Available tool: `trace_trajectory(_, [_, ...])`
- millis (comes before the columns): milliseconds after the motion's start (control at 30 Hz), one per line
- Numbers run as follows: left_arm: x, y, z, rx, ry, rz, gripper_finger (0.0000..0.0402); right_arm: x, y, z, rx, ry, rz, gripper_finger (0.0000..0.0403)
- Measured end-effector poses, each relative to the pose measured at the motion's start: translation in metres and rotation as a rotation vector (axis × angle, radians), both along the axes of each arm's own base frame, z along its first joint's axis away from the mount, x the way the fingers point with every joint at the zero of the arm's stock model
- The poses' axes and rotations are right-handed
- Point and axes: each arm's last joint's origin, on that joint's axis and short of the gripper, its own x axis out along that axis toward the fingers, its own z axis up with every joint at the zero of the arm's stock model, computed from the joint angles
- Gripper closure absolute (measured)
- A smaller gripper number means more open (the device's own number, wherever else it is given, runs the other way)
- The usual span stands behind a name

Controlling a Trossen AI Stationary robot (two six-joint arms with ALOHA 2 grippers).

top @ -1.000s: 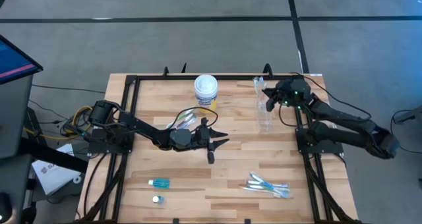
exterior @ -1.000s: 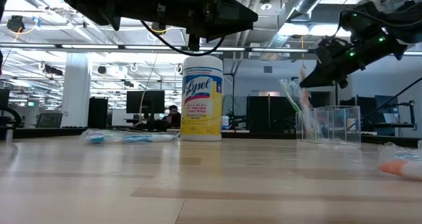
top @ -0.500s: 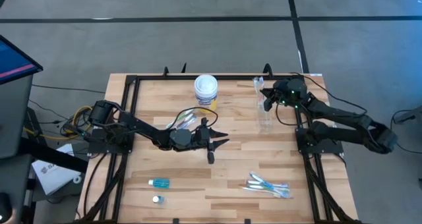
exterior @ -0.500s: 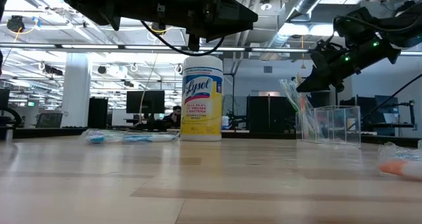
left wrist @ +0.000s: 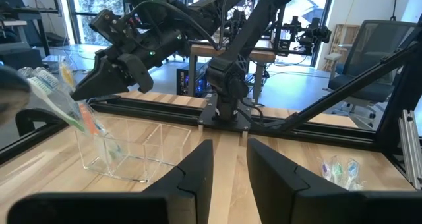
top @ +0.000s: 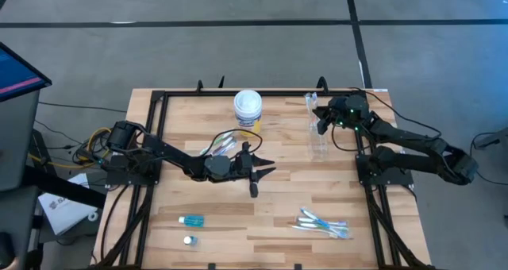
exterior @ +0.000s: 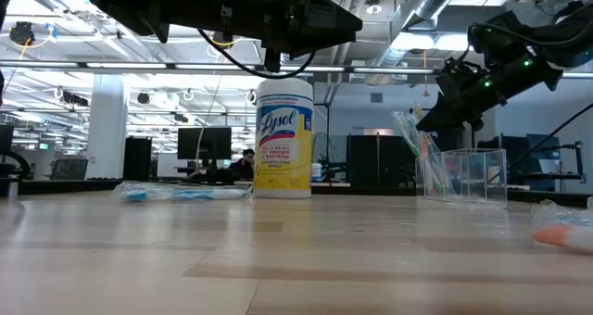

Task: Pick & Place toothbrushing station
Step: Put the top orange toothbrush into the transparent organizer, then put the bottom blue toothbrush into the transparent organizer

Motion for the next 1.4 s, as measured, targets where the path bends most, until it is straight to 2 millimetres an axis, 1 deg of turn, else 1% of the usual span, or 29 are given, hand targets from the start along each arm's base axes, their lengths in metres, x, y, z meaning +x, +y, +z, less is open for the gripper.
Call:
trace_trajectory(333, [0.0000,0.0000,0.0000,0.000,0.000,0.000,0.0314,-0.0002,0.0003,0.0009,-0.006,-0.003,0.003,0.0331])
trace_trajectory(600, [0.0000,0.0000,0.0000,0.000,0.000,0.000,0.0314,0.0009,0.0020,0.0007,-0.004,-0.006,0.078,0.0331])
trace_trajectory(1067, [0.0000,-0.0001,0.0000,0.000,0.000,0.000,0.0314,0.0004,0.0022,-0.0003,-0.022,0.019,0.101,0.0329])
trace_trajectory(1200, [0.0000,-0.0001,-0.0001,0.000,0.001,0.000,0.0314,-0.0006,0.0016,-0.0009,-0.021,0.026,0.101,0.0311])
trace_trajectory(1400, [0.0000,-0.0001,-0.0005,0.001,0.004,0.000,0.0314,-0.0040,0.0045,0.0042,-0.036,0.012,0.102,0.0253])
